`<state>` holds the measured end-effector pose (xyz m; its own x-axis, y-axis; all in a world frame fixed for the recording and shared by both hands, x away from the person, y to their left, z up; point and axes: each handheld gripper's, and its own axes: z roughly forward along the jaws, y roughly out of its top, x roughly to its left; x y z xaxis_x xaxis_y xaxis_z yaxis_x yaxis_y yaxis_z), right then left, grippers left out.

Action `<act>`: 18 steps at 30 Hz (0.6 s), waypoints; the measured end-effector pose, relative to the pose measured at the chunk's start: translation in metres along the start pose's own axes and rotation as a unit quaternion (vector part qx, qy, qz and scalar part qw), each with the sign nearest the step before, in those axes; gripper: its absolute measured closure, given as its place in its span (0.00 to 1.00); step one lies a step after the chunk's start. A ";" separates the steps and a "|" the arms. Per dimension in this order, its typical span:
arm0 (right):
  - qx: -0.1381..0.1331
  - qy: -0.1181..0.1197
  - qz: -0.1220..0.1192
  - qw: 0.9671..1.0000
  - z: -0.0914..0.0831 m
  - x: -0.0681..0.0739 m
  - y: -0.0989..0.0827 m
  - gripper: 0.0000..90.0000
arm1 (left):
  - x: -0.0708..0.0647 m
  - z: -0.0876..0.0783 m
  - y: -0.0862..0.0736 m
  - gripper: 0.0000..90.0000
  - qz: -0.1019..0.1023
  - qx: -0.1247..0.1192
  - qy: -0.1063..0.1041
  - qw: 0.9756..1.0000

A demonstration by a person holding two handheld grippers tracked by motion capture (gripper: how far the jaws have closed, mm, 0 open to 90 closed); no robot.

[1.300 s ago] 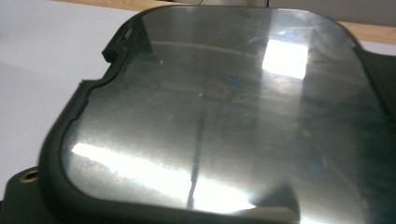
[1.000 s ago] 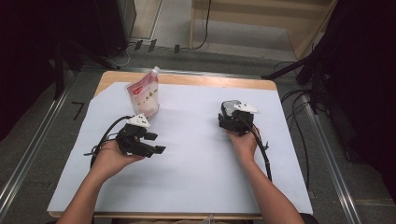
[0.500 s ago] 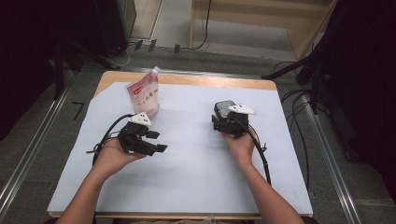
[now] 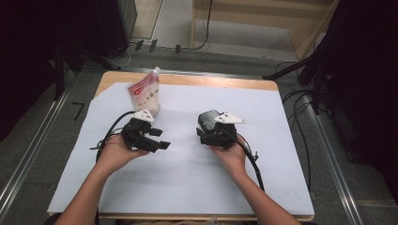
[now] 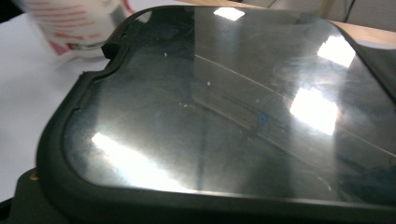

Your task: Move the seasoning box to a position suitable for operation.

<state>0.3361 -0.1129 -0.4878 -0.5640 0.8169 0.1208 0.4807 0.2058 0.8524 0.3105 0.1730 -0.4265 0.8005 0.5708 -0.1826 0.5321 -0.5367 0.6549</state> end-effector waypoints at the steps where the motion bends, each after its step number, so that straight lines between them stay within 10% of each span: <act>1: 0.000 0.005 -0.001 1.000 -0.002 0.003 -0.001 0.17 | 0.000 0.000 0.000 0.43 0.000 0.000 0.001 1.000; 18: 0.031 0.085 -0.051 0.995 0.002 0.056 -0.022 0.17 | 0.003 -0.003 -0.002 0.43 -0.007 -0.006 0.004 1.000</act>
<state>0.2948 -0.0705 -0.5005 -0.7141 0.6889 0.1244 0.4527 0.3189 0.8327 0.3107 0.1775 -0.4263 0.7905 0.5837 -0.1857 0.5403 -0.5216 0.6603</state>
